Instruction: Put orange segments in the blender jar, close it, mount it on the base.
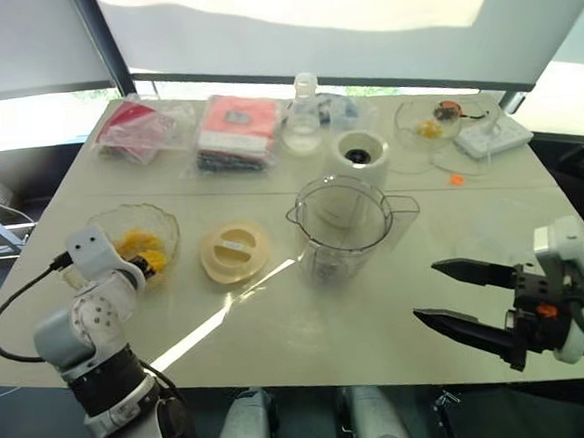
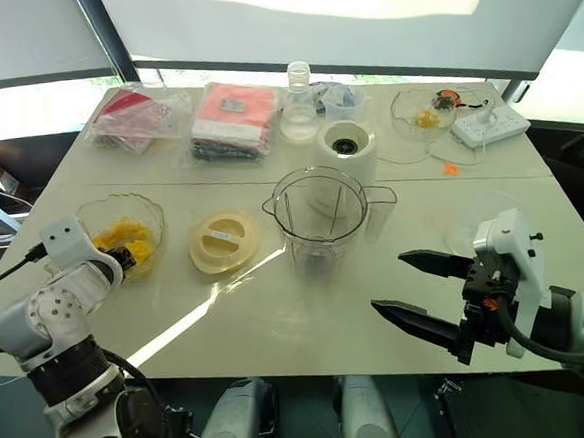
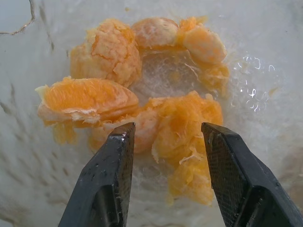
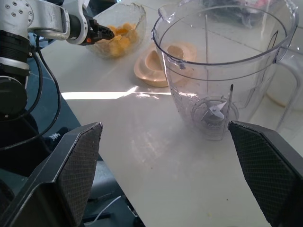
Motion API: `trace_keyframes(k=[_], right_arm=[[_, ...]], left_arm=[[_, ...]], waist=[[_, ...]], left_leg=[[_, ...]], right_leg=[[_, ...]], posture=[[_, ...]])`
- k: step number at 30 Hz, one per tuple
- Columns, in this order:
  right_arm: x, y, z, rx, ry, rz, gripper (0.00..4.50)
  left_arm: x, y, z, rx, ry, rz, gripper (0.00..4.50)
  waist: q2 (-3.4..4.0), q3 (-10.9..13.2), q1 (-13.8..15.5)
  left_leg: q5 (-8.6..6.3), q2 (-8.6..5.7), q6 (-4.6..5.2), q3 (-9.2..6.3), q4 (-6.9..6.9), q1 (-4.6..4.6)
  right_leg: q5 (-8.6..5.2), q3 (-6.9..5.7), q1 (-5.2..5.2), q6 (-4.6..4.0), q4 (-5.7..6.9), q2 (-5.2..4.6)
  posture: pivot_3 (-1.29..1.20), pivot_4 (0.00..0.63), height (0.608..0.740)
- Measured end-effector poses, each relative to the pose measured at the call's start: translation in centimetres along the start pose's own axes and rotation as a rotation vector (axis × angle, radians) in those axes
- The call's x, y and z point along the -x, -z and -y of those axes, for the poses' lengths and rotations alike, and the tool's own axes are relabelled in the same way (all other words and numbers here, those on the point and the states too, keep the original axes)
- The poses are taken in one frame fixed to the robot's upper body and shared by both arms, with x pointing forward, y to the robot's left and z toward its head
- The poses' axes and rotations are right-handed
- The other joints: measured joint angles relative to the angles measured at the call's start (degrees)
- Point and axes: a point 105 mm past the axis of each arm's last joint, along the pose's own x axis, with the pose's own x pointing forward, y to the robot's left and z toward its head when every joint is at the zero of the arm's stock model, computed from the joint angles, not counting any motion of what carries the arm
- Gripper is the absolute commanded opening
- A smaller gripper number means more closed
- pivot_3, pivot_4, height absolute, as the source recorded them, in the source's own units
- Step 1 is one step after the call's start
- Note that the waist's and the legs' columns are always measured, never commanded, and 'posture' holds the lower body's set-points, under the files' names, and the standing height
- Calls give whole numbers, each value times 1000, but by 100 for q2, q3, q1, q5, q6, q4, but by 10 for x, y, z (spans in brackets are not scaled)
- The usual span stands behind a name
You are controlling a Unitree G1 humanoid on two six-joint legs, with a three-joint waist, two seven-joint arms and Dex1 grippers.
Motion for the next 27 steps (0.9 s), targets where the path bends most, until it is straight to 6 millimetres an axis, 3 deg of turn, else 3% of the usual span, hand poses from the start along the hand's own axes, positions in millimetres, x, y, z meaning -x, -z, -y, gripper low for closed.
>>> trace_keyframes(k=[3, 6, 15, 21, 27], right_arm=[[-3, 0, 0, -4, 3, 1, 4500], [-4, -2, 1, 5, 10, 9, 4500], [-7, -2, 3, 8, 17, 12, 4500], [-7, -2, 5, 19, 28, 13, 4500], [-12, 0, 5, 22, 16, 15, 4500]], left_arm=[[-4, -3, 3, 8, 5, 7, 3135], [-6, -6, 5, 11, 9, 17, 4484], [-3, -17, 3, 94, -10, -7, 4484], [27, -44, 2, 85, -69, 3, 4484], [33, -54, 9, 101, -87, 30, 4484]], waist=[[20, -11, -1], [23, -13, -15], [2, -1, -7], [-43, 24, -5], [-53, 30, -2]], left_leg=[[0, 3, 0, -2, 0, 3], [0, 10, 0, -6, 0, 4], [0, 10, 0, -6, 0, -8], [0, -1, -1, -3, 0, -20], [0, -3, -1, -4, -1, -19]], right_leg=[[2, -1, 0, -4, 5, 3], [5, -4, -1, -9, 5, 9], [6, -5, -5, -8, -5, 16], [2, -4, -7, 1, -17, 4], [2, -6, -7, 1, -17, -1]], posture=[[0, 150, 740], [0, 150, 740], [0, 150, 740], [0, 150, 740], [0, 150, 740]])
